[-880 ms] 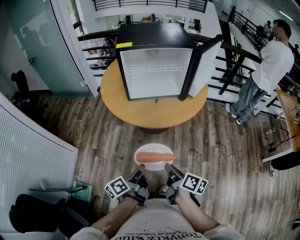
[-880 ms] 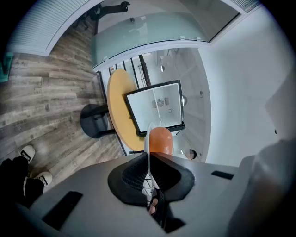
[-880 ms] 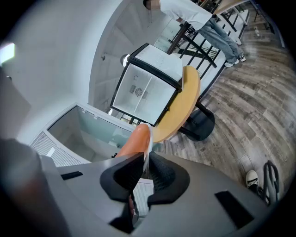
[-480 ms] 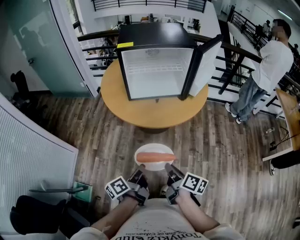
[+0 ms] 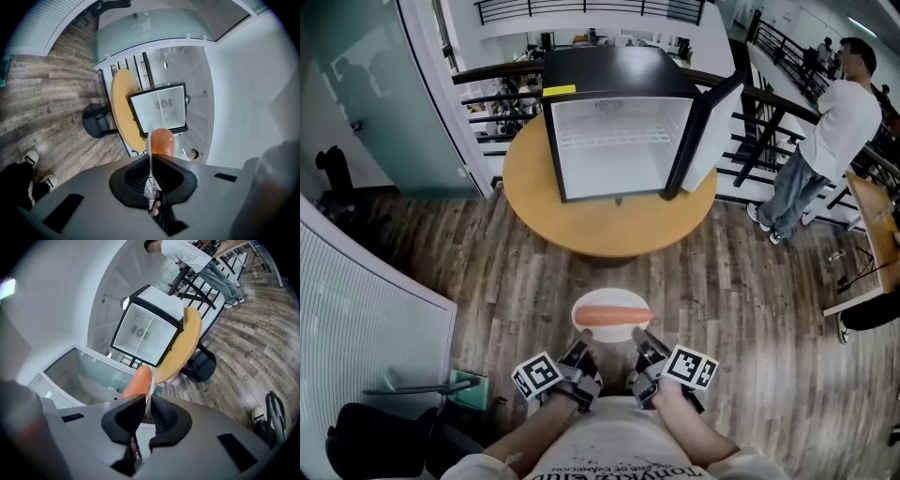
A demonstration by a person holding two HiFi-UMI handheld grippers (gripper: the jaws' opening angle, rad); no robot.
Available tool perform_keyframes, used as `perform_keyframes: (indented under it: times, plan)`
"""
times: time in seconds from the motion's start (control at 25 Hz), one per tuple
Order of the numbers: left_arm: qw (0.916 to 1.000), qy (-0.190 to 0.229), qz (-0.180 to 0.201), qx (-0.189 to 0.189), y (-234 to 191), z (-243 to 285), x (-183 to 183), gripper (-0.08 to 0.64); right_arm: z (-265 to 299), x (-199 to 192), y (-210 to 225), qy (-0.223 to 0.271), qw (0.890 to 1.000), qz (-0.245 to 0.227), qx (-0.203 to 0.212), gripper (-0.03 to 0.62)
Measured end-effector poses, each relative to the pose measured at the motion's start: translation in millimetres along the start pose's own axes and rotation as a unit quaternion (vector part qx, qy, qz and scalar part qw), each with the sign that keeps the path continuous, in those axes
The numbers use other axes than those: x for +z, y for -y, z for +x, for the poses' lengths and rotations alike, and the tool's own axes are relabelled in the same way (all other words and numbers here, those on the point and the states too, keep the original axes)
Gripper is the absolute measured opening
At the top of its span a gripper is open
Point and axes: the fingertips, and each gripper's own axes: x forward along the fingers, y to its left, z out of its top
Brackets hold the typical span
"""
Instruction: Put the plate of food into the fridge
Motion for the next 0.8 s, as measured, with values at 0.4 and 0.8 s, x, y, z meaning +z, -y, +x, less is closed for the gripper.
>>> perform_keyframes:
  times: [0.4,0.8]
  plan:
    - [0.9998,-0.019,-0.002,-0.006,-6,-8,18,0.032,12,-13,-11,0.014,1.0,0.001,-0.009,0.052]
    - [0.9999,-0.012,-0.007,0.001,-9,28,42,0.032,47,16,-4,0.009,1.0,0.007,-0.004,0.051]
